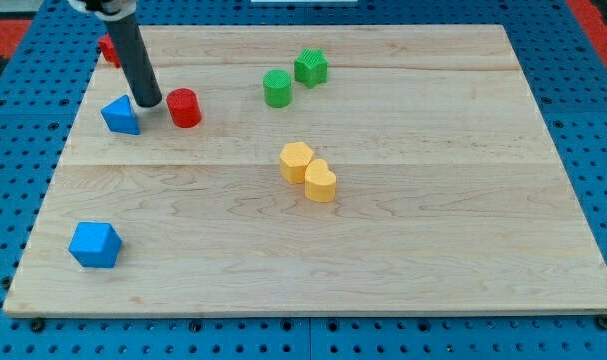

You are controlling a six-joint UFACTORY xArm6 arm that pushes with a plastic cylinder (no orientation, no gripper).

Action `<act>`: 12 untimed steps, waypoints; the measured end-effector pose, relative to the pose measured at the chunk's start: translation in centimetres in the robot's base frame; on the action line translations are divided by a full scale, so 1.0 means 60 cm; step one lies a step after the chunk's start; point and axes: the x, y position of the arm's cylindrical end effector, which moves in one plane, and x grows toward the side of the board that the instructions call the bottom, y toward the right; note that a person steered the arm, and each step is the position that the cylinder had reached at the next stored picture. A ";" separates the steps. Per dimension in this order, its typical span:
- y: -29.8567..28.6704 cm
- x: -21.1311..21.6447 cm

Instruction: Push blue triangle to the center left

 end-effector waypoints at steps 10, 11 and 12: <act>-0.071 0.142; -0.060 0.110; -0.001 0.136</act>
